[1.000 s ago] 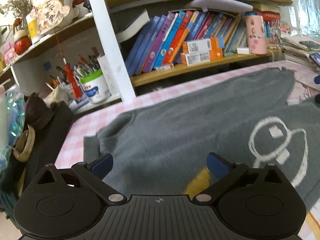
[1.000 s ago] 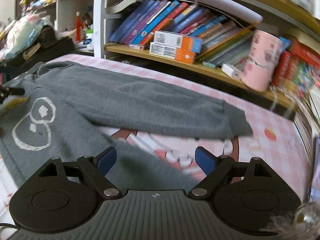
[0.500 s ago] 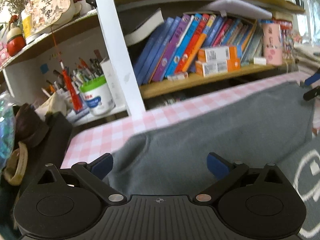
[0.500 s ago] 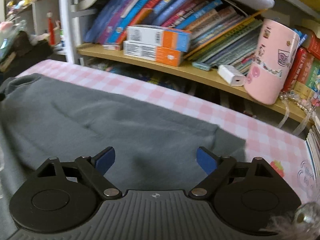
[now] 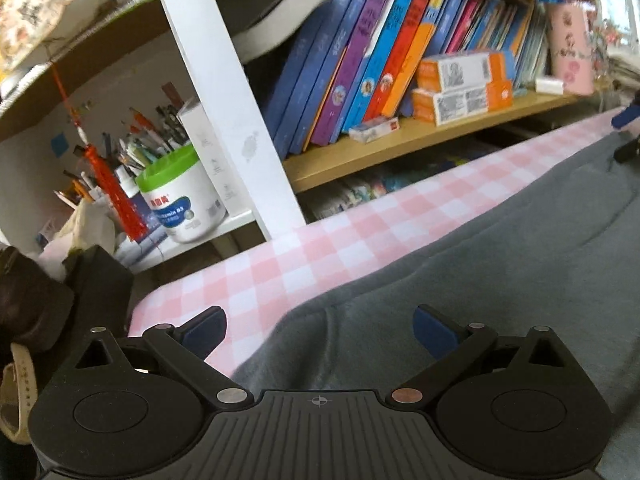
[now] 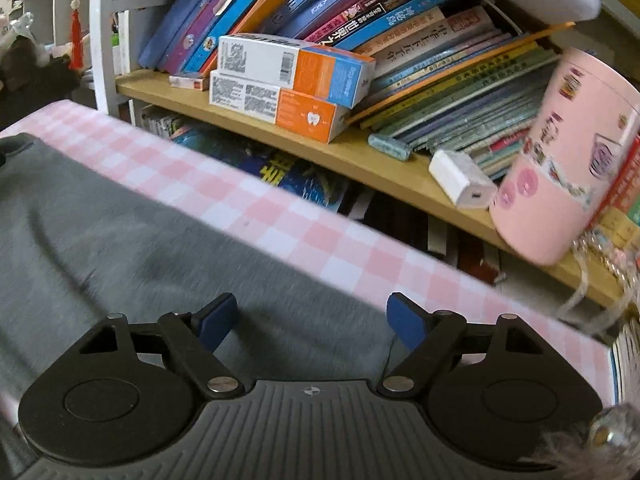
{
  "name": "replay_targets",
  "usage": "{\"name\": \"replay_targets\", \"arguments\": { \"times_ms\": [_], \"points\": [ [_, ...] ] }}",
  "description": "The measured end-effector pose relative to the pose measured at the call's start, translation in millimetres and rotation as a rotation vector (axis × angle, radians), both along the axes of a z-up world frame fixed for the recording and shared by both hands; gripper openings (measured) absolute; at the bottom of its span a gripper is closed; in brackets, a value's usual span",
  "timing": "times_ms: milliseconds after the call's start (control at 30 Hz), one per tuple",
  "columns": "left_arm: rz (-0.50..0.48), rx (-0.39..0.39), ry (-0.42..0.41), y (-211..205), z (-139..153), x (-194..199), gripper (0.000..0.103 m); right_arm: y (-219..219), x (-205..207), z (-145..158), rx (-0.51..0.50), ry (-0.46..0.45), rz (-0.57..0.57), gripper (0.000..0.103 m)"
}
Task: Fold clothes
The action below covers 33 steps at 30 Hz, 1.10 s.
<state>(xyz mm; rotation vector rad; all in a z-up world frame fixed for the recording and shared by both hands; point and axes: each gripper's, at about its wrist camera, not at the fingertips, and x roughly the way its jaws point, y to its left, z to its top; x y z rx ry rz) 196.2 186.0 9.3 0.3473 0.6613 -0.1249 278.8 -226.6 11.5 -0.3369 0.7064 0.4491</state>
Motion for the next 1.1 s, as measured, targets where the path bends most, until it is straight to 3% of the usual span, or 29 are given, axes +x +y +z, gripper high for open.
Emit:
{"name": "replay_targets", "arguments": {
  "times_ms": [233, 433, 533, 633, 667, 700, 767, 833, 867, 900, 1000, 1100],
  "points": [
    [0.006, -0.004, 0.069, 6, -9, 32, 0.100, 6, 27, -8, -0.002, 0.038, -0.010, 0.077],
    [-0.004, -0.057, 0.106, 14, -13, 47, 0.100, -2, 32, -11, 0.070, 0.074, -0.009, 0.077],
    [-0.031, -0.071, 0.103, 14, -13, 47, 0.095, -8, 35, -13, 0.116, 0.108, -0.026, 0.077],
    [-0.053, -0.114, 0.119, 17, -13, 47, 0.083, -13, 34, -15, 0.156, 0.121, -0.029, 0.072],
    [-0.057, -0.142, 0.135, 19, -12, 47, 0.073, -13, 32, -15, 0.157, 0.116, -0.020, 0.069],
    [-0.058, -0.168, 0.152, 20, -12, 47, 0.061, -12, 30, -14, 0.162, 0.115, -0.012, 0.062],
    [-0.060, -0.218, 0.186, 23, -11, 48, 0.054, -11, 26, -12, 0.168, 0.117, -0.001, 0.048],
    [-0.057, -0.256, 0.212, 24, -10, 47, 0.040, -11, 21, -10, 0.179, 0.129, 0.004, 0.024],
    [-0.056, -0.263, 0.215, 25, -9, 44, 0.031, -11, 19, -9, 0.184, 0.135, 0.005, 0.020],
    [-0.051, -0.252, 0.207, 25, -8, 41, 0.020, -11, 16, -8, 0.189, 0.142, 0.005, 0.017],
    [-0.034, -0.270, 0.165, 27, 2, 28, 0.013, -4, 1, -6, 0.129, 0.087, 0.006, 0.015],
    [-0.028, -0.306, 0.107, 27, 16, 9, 0.008, 3, -20, 5, 0.053, -0.036, 0.006, 0.014]
  ]
}}
